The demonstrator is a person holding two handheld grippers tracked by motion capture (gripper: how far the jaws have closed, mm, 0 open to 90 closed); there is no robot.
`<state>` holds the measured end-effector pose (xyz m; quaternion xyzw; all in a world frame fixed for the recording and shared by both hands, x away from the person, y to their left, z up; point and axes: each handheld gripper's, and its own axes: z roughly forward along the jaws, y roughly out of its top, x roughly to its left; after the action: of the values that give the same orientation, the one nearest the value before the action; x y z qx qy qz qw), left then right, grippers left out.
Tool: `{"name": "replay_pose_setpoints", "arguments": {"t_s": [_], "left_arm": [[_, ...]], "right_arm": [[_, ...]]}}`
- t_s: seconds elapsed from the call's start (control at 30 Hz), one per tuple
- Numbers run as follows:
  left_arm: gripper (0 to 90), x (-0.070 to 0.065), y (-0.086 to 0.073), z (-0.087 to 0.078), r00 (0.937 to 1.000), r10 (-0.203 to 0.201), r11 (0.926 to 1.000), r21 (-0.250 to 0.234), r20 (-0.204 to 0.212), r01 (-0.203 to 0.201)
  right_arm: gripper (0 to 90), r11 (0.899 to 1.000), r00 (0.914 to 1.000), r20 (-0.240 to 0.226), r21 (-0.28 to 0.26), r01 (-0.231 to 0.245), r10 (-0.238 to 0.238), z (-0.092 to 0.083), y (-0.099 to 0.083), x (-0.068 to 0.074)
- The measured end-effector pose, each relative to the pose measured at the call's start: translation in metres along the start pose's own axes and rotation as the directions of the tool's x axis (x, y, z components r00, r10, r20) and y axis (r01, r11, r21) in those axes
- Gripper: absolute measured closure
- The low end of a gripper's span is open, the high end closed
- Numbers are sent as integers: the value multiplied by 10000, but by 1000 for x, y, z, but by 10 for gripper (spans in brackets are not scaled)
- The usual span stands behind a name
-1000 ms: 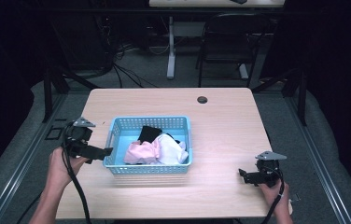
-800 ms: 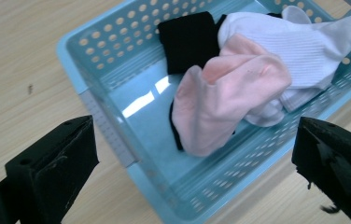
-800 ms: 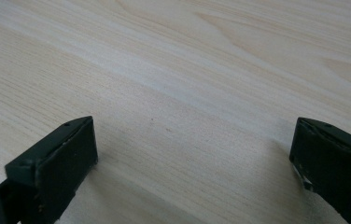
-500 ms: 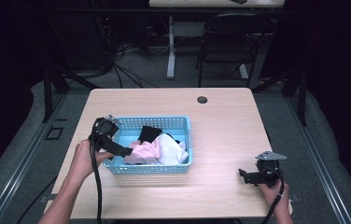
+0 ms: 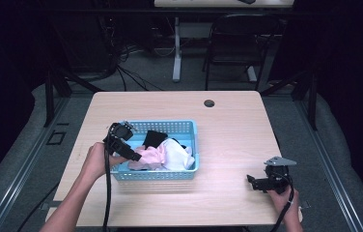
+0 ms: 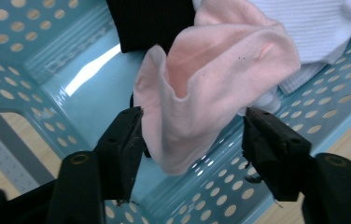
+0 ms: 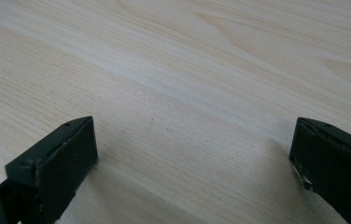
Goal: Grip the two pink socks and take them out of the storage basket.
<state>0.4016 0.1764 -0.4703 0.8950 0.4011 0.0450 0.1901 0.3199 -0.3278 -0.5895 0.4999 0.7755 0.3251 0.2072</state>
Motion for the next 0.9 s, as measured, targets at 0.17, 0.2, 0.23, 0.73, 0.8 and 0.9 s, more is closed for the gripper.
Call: {"name": "replay_pose_setpoints", "arguments": {"t_s": [0.17,0.2,0.23,0.73,0.8,0.9], "left_arm": [[502,1,6,8,9999,48,9994,357,-134,-43],[524,1,6,8,9999,48,9994,357,-134,-43],[524,2,7,9,9999,46,9991,422,-110,-41],[858,-4,19,9,9990,350,9957,872,-265,-325],[857,-5,21,7,9989,400,9955,867,-255,-376],[857,-6,24,0,9986,430,9963,753,-297,-407]], "right_arm": [[4,10000,10000,4,2,12,-12,0,0,0],[4,10000,10000,4,2,12,-12,0,0,0],[4,10000,10000,-33,-9,-3,3,0,0,0],[6,10000,10000,-44,-13,1,-1,0,0,0],[6,10000,10000,-49,-16,2,-2,0,0,0],[6,10000,10000,-41,-18,1,-1,0,0,0]]}}
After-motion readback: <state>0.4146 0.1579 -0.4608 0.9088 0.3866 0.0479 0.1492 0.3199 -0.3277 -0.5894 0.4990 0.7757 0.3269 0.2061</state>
